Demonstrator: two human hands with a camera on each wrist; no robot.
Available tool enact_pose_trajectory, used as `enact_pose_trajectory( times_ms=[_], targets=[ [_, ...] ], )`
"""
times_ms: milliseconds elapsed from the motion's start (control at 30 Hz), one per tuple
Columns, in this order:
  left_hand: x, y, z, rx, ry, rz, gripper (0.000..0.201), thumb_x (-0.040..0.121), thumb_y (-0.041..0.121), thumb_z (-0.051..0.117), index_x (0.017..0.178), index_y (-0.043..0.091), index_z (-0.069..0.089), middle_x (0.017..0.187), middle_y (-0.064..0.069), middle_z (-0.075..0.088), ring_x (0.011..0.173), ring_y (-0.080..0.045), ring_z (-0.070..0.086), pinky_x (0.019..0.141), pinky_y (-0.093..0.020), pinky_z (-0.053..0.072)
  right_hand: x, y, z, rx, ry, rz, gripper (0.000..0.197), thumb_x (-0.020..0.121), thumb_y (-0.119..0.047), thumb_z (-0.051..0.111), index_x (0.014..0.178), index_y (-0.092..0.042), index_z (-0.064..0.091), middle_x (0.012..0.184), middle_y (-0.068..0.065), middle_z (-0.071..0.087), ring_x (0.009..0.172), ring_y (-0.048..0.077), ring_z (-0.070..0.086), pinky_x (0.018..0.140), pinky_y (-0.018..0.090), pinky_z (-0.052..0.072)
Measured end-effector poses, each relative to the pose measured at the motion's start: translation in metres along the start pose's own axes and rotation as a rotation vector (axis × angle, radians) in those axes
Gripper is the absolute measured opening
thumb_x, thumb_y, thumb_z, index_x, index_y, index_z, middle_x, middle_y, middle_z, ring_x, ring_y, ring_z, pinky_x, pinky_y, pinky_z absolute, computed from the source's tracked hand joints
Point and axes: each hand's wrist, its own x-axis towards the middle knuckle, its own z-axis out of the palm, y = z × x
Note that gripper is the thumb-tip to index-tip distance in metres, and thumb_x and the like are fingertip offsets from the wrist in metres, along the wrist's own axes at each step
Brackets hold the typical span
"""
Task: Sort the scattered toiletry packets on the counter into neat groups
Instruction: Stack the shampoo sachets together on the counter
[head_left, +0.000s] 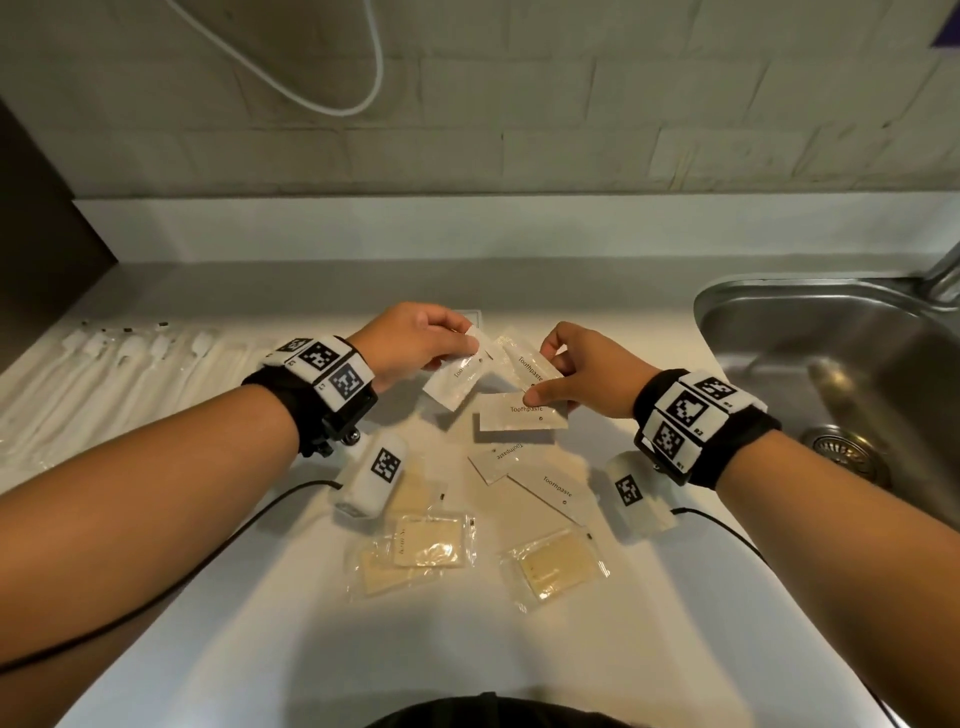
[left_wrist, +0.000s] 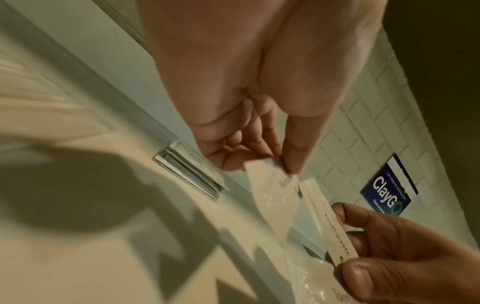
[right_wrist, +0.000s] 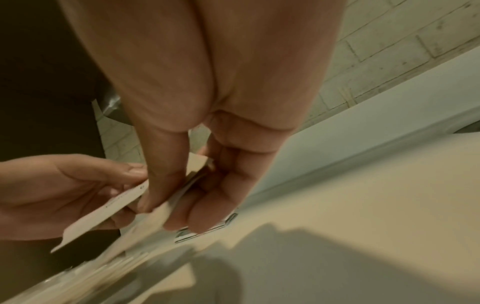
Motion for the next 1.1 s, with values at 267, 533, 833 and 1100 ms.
enact_pose_trajectory(
  times_ms=[267, 533, 833, 1100],
  targets=[
    [0.006, -0.004, -0.004, -0.029, 0.029, 0.009, 0.016, 0.091, 0.016, 0.064, 0.103, 0.008, 0.071, 0.103, -0.004, 0.071, 0.099, -0.016, 0.066, 0.092, -0.022, 0.05, 0.004, -0.006, -0.001, -0.005, -0.007, -0.092, 0.024, 0.081, -0.019, 0.075, 0.089, -0.024, 0.053, 0.091, 0.01, 0.073, 0.079, 0.025, 0.074, 0.077, 0.044, 0.06],
    [-0.004, 0.014, 0.011, -0.134, -0.222, -0.119, 0.028, 0.093, 0.03, 0.061, 0.11, 0.008, 0.063, 0.099, -0.015, 0.069, 0.086, -0.034, 0.07, 0.066, -0.043, 0.061, 0.008, -0.021, 0.006, -0.101, 0.019, -0.083, 0.039, 0.075, -0.029, 0.081, 0.102, -0.016, 0.056, 0.062, 0.001, 0.061, 0.051, 0.017, 0.056, 0.057, 0.031, 0.05],
    [-0.007, 0.005, 0.009, -0.068, -0.258, -0.15, 0.017, 0.1, 0.009, 0.046, 0.117, 0.01, 0.049, 0.102, -0.027, 0.067, 0.075, -0.028, 0.072, 0.057, -0.035, 0.06, 0.002, -0.022, -0.002, -0.061, 0.04, -0.048, 0.046, 0.069, -0.029, 0.085, 0.101, -0.017, 0.053, 0.072, 0.002, 0.068, 0.045, 0.004, 0.057, 0.049, 0.017, 0.045],
    [-0.012, 0.021, 0.034, -0.281, -0.367, -0.177, 0.028, 0.101, 0.025, 0.036, 0.109, 0.009, 0.057, 0.105, -0.024, 0.068, 0.082, -0.037, 0.069, 0.065, -0.039, 0.056, 0.007, -0.036, 0.009, -0.063, 0.204, -0.21, 0.038, 0.068, -0.019, 0.087, 0.084, -0.016, 0.052, 0.077, 0.007, 0.069, 0.063, 0.022, 0.067, 0.062, 0.037, 0.058]
  ],
)
